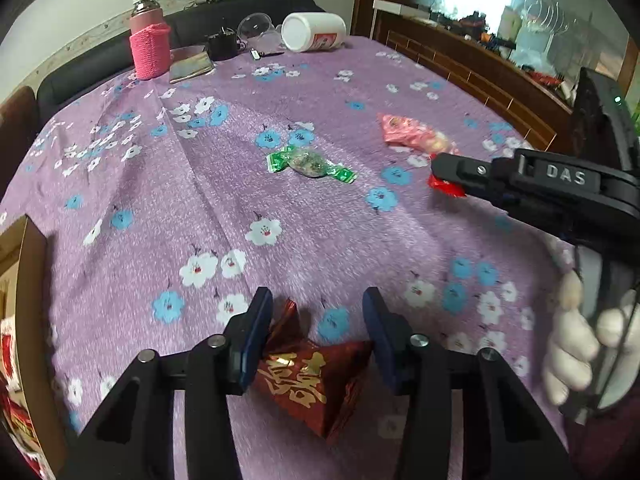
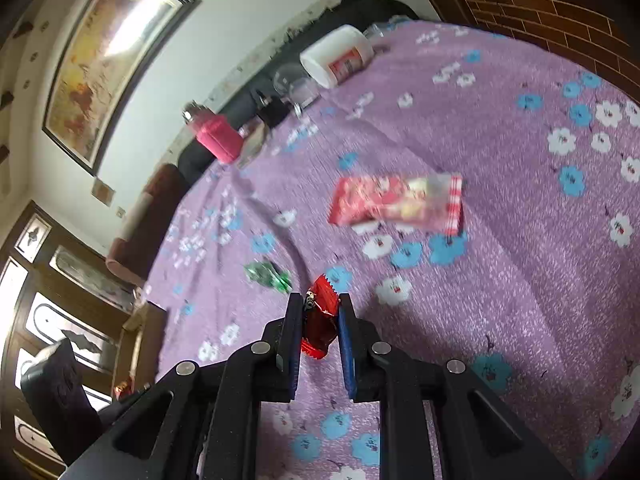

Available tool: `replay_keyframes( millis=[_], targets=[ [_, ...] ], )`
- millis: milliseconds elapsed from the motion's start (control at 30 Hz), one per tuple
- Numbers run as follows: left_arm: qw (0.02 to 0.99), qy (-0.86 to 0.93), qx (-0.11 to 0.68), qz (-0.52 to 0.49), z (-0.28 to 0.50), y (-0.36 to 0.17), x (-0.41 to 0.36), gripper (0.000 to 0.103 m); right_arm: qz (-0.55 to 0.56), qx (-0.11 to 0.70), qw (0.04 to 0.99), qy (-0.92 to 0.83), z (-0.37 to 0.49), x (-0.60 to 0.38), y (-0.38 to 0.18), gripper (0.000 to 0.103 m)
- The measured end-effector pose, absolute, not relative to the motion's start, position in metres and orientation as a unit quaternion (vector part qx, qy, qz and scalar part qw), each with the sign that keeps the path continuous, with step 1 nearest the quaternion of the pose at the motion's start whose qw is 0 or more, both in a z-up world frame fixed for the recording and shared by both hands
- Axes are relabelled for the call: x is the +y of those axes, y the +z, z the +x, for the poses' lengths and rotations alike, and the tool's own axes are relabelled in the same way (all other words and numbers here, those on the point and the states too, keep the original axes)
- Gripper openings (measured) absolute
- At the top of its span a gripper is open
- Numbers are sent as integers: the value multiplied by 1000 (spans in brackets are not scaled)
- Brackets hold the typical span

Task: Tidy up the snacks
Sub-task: 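Grasp the red foil candy packet with the left tool, then carry both candies into the cardboard tray and open both tools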

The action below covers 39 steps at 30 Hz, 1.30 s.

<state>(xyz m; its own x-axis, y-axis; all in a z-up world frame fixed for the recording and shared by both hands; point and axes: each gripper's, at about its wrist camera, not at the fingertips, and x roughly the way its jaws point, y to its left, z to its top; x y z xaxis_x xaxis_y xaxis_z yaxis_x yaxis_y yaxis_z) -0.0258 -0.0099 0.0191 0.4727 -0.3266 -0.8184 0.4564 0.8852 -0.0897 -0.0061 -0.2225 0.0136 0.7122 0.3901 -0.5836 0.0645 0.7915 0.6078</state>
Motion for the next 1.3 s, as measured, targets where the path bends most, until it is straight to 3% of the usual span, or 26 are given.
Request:
replay_keyframes(
  millis=[33,167,267,300,367,433,633,833,867,900,933,1033,1300],
  targets=[
    [856,-230,458,64,-28,21,-7,26,308,363,874,93,-7,-223,15,17],
    [864,-236,444,7,-39,37,21,12,308,359,876,98,-7,-222,16,17],
    [868,-235,437,-36,-47,47,42,12,308,361,876,91,-7,-223,15,17],
    [869,-234,433,-49,-50,49,49,14,309,363,875,89,-7,-223,13,17],
    [870,-232,432,-61,-52,49,57,30,309,365,874,84,-7,-224,12,17],
    [873,-219,432,-66,-55,47,64,60,309,363,875,81,-9,-226,13,17],
    [864,-206,456,-52,-65,31,63,69,311,368,872,89,-8,-224,11,17],
    [864,-206,460,9,-78,12,31,69,315,368,870,95,-6,-225,10,17],
    [866,-199,457,27,-80,10,26,68,316,369,869,96,-6,-225,10,17],
    [866,-198,457,33,-80,9,24,49,317,369,869,96,-6,-226,10,17],
    [865,-201,459,34,-81,8,23,42,317,369,869,96,-5,-225,10,17],
    [873,-199,444,20,-82,14,32,32,312,370,870,98,-6,-224,10,17],
    [878,-207,423,-89,-86,36,83,29,296,366,876,101,-5,-217,12,17]
  ],
)
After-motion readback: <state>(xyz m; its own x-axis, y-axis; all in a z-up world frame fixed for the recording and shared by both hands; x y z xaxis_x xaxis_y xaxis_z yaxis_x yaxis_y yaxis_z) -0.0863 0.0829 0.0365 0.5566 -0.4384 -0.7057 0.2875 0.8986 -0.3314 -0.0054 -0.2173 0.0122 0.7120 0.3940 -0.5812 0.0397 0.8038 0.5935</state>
